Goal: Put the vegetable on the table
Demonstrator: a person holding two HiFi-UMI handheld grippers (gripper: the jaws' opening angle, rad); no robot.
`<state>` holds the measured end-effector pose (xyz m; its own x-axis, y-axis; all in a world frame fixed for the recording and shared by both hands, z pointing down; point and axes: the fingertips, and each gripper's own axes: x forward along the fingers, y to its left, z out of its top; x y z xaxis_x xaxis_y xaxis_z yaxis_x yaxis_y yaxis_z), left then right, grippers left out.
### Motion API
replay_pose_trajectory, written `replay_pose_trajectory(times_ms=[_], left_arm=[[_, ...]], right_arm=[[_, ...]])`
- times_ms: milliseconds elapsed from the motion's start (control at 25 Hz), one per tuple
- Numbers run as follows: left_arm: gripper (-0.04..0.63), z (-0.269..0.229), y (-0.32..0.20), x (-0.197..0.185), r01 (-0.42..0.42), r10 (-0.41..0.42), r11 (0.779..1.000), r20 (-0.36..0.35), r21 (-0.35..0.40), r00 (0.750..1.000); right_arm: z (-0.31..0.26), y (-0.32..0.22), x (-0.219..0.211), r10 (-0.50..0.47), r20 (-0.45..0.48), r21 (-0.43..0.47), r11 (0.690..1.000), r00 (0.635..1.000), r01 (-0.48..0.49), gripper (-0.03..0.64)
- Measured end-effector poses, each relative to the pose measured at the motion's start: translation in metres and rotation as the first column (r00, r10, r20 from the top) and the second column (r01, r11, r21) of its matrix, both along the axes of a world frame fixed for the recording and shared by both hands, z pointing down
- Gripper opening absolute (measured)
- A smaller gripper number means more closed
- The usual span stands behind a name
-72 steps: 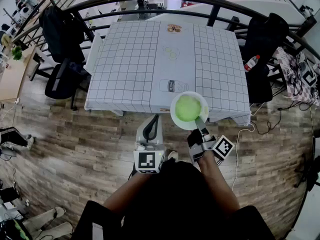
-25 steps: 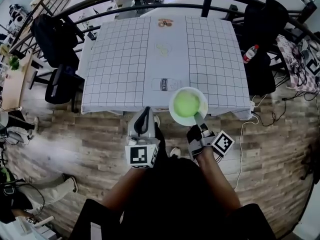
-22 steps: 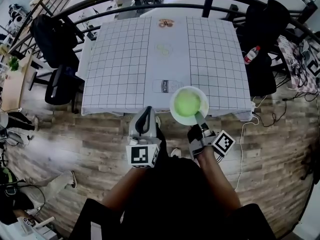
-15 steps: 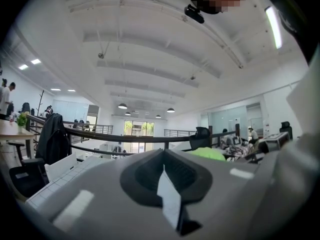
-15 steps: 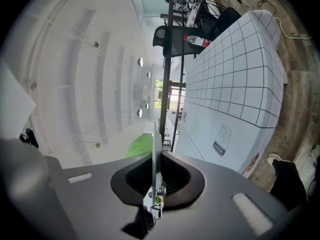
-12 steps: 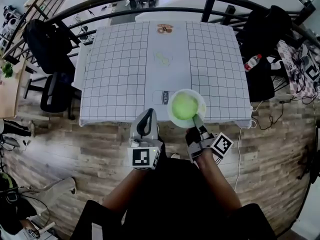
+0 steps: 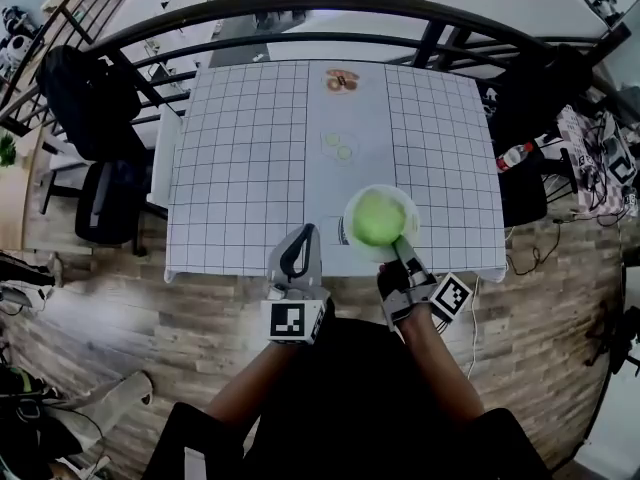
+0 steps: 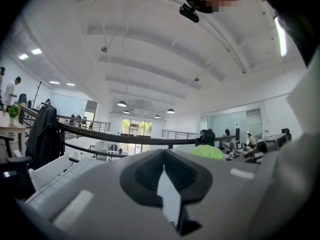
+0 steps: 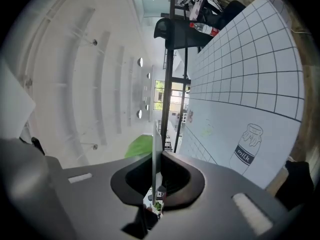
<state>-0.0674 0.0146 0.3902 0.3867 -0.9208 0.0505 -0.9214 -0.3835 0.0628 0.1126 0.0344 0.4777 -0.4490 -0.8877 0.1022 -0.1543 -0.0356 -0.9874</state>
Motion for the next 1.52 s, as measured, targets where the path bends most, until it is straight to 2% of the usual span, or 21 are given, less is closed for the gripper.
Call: replay_pose_trajectory(times_ms=[200,440,680,960,1240,1520], left_arm=[[0.008,0.004,-0.035,-0.013,-0.039,0.039,0.999,-0.014,-0.037,0.999],[0.008,-0.003,-0.061,-0.026,-0.086,0.084,0.996,-0.054,-0.031,0.995],[0.008,0.009,-0.081,-0.045,-0.083,0.078,0.995,-0.079,-0.059,0.994],[0.008,0.013,-0.107,-0.052,-0.050,0.047,0.997,-0.051,-0.052,0.998],[0.008,0.019,-0.130,-0.050,-0.014,0.013,0.999,-0.011,-0.052,1.000],[0.008,0.032,-0.154,-0.047,0.000,0.000,0.998,0.010,-0.067,1.000]], right_arm=[[-0.007,-0.033,-0.023,0.008,0.002,-0.002,1.000,1.000,-0.008,0.017],[-0.015,-0.060,-0.052,-0.002,0.023,0.067,0.998,1.000,0.000,0.017],[-0.010,-0.077,-0.071,-0.006,0.047,0.045,0.999,0.999,0.004,0.020],[0.005,-0.097,-0.071,-0.038,0.031,0.079,0.996,0.999,0.035,0.018],[0.041,-0.122,-0.073,-0.077,0.019,0.074,0.994,0.997,0.075,0.018],[0.080,-0.157,-0.077,-0.120,-0.033,0.131,0.984,0.992,0.123,0.019]])
